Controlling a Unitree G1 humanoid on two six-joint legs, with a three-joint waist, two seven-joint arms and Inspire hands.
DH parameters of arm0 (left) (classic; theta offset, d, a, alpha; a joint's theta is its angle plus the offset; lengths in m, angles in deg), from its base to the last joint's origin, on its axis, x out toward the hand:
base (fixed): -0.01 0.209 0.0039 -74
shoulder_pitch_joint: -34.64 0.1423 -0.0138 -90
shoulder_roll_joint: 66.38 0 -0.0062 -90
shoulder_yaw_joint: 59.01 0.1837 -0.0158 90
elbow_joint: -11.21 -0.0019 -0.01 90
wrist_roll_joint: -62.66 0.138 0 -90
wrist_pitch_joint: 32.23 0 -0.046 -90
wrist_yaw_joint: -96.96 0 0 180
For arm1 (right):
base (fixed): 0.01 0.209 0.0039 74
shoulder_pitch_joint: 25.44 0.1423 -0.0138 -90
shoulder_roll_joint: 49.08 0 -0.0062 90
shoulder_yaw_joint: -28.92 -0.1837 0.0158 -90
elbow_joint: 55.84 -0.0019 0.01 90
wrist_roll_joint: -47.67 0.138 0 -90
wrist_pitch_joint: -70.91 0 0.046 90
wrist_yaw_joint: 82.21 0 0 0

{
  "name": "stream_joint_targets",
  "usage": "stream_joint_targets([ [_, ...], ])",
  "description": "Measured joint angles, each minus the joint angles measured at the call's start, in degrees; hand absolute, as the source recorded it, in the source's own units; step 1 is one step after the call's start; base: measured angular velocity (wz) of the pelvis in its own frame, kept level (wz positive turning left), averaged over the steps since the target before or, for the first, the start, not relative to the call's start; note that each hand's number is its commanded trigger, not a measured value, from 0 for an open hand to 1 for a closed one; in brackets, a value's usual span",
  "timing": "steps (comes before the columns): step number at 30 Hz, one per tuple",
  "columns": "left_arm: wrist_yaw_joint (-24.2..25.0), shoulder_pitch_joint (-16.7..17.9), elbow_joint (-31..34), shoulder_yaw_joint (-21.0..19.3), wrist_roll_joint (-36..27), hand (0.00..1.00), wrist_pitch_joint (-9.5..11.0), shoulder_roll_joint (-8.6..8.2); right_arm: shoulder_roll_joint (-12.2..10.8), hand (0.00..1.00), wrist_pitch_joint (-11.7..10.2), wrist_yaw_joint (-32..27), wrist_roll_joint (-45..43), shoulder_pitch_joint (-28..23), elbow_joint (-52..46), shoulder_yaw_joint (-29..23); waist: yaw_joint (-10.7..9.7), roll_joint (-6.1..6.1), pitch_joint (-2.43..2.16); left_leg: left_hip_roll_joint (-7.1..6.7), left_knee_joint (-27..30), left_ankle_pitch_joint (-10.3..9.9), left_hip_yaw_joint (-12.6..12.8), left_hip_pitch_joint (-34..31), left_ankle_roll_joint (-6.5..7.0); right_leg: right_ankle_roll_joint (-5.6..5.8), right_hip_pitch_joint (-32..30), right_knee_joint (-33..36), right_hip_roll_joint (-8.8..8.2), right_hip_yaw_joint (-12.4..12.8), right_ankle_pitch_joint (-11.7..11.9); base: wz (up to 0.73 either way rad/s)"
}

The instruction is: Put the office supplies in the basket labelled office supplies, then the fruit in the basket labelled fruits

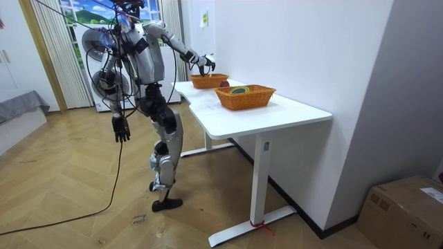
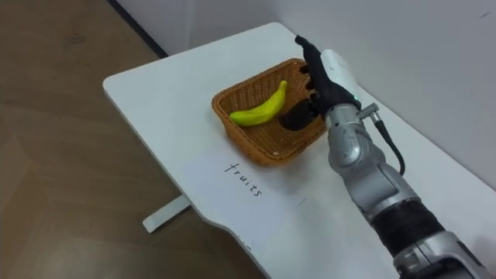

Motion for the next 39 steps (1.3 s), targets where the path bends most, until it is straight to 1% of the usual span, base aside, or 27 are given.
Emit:
stream_joint_targets([
  [1,0.0,0.1,0.0,0.0,0.0,0.00,-0.1,-0.16,0.0,0.00,0.0,0.0,-0.3,-0.1,-0.3,0.0,0.0,0.31,0.02,0.01,0.0,0.0,0.1,0.3,0.06,0.01,0.3,0.0,-0.04,0.0,0.0,-0.10],
  [2,0.0,0.1,0.0,0.0,0.0,0.00,-0.4,-0.46,0.0,0.00,0.0,0.2,-1.3,-0.1,-1.0,0.0,-0.3,0.84,-0.09,0.00,-0.3,-0.1,0.3,1.1,0.10,0.02,0.6,0.0,-0.13,0.2,0.0,-0.09],
  [3,0.2,0.2,0.0,0.0,-0.1,0.00,-0.5,-0.60,0.0,0.00,0.0,0.2,-2.0,-0.1,-2.3,0.0,-0.5,1.33,-0.35,0.00,-0.6,-0.1,0.4,1.7,0.10,0.04,0.9,0.0,-0.17,0.6,0.0,-0.09],
  [4,0.3,0.3,0.0,0.0,-0.1,0.00,-0.5,-0.62,0.0,0.00,0.0,0.3,-2.0,-0.1,-3.1,0.0,-0.8,1.54,-0.45,0.00,-0.8,0.0,0.5,2.1,0.10,0.04,1.1,0.0,-0.18,0.8,0.0,-0.09],
  [6,0.6,0.9,0.0,0.0,-0.1,0.00,-0.6,-0.91,0.0,0.00,-0.1,0.3,-2.1,-0.2,-6.0,-0.1,-1.6,2.39,-1.05,0.06,-1.5,0.0,1.1,3.6,0.12,0.09,2.1,0.0,-0.24,1.6,-0.1,-0.13],
  [7,0.7,1.1,0.1,0.0,-0.1,0.00,-0.6,-1.07,0.1,0.00,-0.1,0.3,-2.1,-0.2,-6.5,-0.1,-1.9,2.64,-1.08,0.05,-1.8,0.0,1.2,4.1,0.13,0.09,2.5,0.0,-0.28,1.6,-0.1,-0.08],
  [8,0.8,1.8,1.0,0.0,-0.1,0.00,-0.6,-1.44,0.2,0.00,-0.1,0.3,-2.0,-0.2,-7.3,-0.2,-2.7,2.99,-1.14,-0.01,-2.1,0.0,1.2,5.0,0.14,0.14,3.4,-0.1,-0.35,1.5,-0.1,0.00],
  [9,0.8,2.5,2.1,-0.1,-0.1,0.00,-0.5,-1.79,0.5,0.00,-0.1,0.3,-2.0,-0.2,-8.1,-0.4,-3.4,3.15,-1.20,-0.10,-2.2,0.0,1.2,5.6,0.15,0.43,4.1,-0.2,-0.43,1.5,-0.3,0.00],
  [11,0.8,2.6,2.8,-0.1,-0.1,0.00,-0.2,-2.13,1.4,0.00,-0.5,0.3,-1.8,-0.2,-8.9,-0.6,-4.3,3.21,-1.22,-0.10,-2.3,0.0,1.1,6.0,0.15,0.50,4.6,-0.4,-0.40,1.5,-0.3,0.00],
  [13,0.8,2.2,2.8,-0.1,-0.1,0.00,0.1,-2.35,1.8,0.00,-1.2,0.3,-0.7,-0.3,-9.6,-2.0,-5.1,3.31,-1.27,-0.12,-2.3,0.0,1.2,6.2,0.14,0.49,5.1,-1.1,-0.26,1.8,-0.3,0.00],
  [15,0.8,2.1,2.6,0.0,-1.1,0.00,0.2,-2.40,2.7,0.00,-1.6,0.3,-0.7,-0.4,-10.9,-3.3,-6.5,3.73,-1.44,-0.18,-2.3,0.0,1.5,6.6,0.18,0.49,5.3,-0.9,-0.42,2.0,-0.3,-0.05],
  [16,0.7,2.0,2.6,0.0,-1.3,0.00,0.1,-2.48,2.7,0.00,-1.7,0.3,-0.7,-0.4,-11.0,-3.8,-6.8,3.90,-1.54,-0.17,-2.4,0.0,1.7,6.7,0.24,0.49,5.3,-0.9,-0.48,2.2,-0.3,-0.15],
  [18,0.5,1.8,2.2,-0.1,-1.3,0.00,-0.1,-2.98,2.7,0.00,-1.8,0.0,-0.8,-0.4,-11.3,-5.0,-8.1,4.51,-1.81,-0.25,-3.2,0.3,2.6,7.4,0.62,0.53,5.2,-0.8,-0.87,2.6,-0.3,-0.17],
  [19,0.4,1.7,2.2,-0.1,-1.3,0.00,-0.1,-3.04,2.7,0.00,-1.8,0.0,-0.7,-0.4,-11.3,-5.2,-8.4,4.61,-1.80,-0.30,-3.4,0.4,2.8,7.5,0.68,0.56,5.3,-0.8,-0.98,2.8,-0.3,-0.11],
  [20,0.2,1.4,2.2,-0.1,-1.3,0.00,-0.1,-3.07,2.7,0.00,-1.8,0.0,0.5,-0.4,-11.5,-5.5,-9.3,4.66,-1.80,-0.44,-3.9,0.4,2.8,7.8,0.79,0.68,5.3,-0.7,-1.13,3.0,-0.4,-0.10],
  [22,-0.5,0.6,2.2,0.0,-1.3,0.00,-0.1,-3.16,2.7,0.00,-1.8,0.0,3.7,-0.4,-11.6,-6.4,-9.9,4.66,-1.80,-0.52,-4.3,0.5,3.1,8.1,0.89,0.80,5.3,-0.7,-1.25,3.3,-0.4,-0.06],
  [23,-1.0,-0.1,2.2,0.0,-1.3,0.00,-0.2,-3.32,2.7,0.00,-1.8,0.0,6.3,-0.4,-11.6,-7.1,-10.6,4.61,-1.80,-0.56,-4.5,0.6,3.1,8.1,0.97,0.87,5.6,-0.7,-1.30,3.3,-0.3,0.00],
  [25,-1.3,-0.7,2.3,0.4,-1.3,0.00,-0.1,-3.51,2.7,0.00,-1.8,-0.1,10.4,-0.4,-11.5,-8.0,-11.1,4.62,-1.78,-0.58,-4.8,0.6,3.3,8.4,1.00,0.95,5.7,-0.7,-1.35,3.4,-0.3,0.00],
  [26,-1.4,-1.2,2.4,0.7,-1.3,0.00,-0.1,-3.54,2.7,0.00,-1.8,-0.1,13.1,-0.4,-11.4,-8.8,-11.7,4.65,-1.74,-0.57,-5.0,0.6,3.3,8.7,1.02,0.98,5.9,-0.7,-1.37,3.4,-0.3,0.00],
  [28,-1.6,-1.6,2.3,1.1,-1.3,0.00,-0.1,-3.75,2.7,0.00,-1.8,-0.2,16.9,-0.4,-11.2,-10.1,-12.4,4.80,-1.61,-0.57,-5.2,0.6,3.3,9.0,1.04,0.99,6.2,-0.9,-1.36,3.4,-0.3,0.02],
  [30,-1.7,-2.2,2.0,2.4,-1.3,0.00,-0.1,-3.86,2.7,0.00,-2.0,-0.3,21.0,-0.4,-10.7,-11.9,-13.3,5.09,-1.35,-0.58,-5.3,0.6,3.1,8.9,1.03,1.00,6.2,-1.0,-1.30,3.1,-0.3,0.04],
  [35,-1.8,-2.5,0.4,3.3,-1.3,0.00,-0.2,-4.77,2.7,0.00,-1.9,-0.3,25.6,-0.8,-8.5,-13.4,-15.2,5.74,-0.93,-0.43,-5.5,0.6,3.4,8.9,1.01,1.00,6.0,-1.0,-1.21,3.4,-0.3,-0.02],
  [39,-1.8,-2.5,-0.2,3.2,-1.4,0.00,-0.6,-5.62,2.7,0.00,-1.9,-0.3,28.8,-1.2,-8.4,-13.8,-15.7,6.06,-1.07,-0.21,-5.8,0.6,3.9,9.1,0.98,1.00,5.8,-1.0,-1.12,3.9,-0.3,-0.07],
])
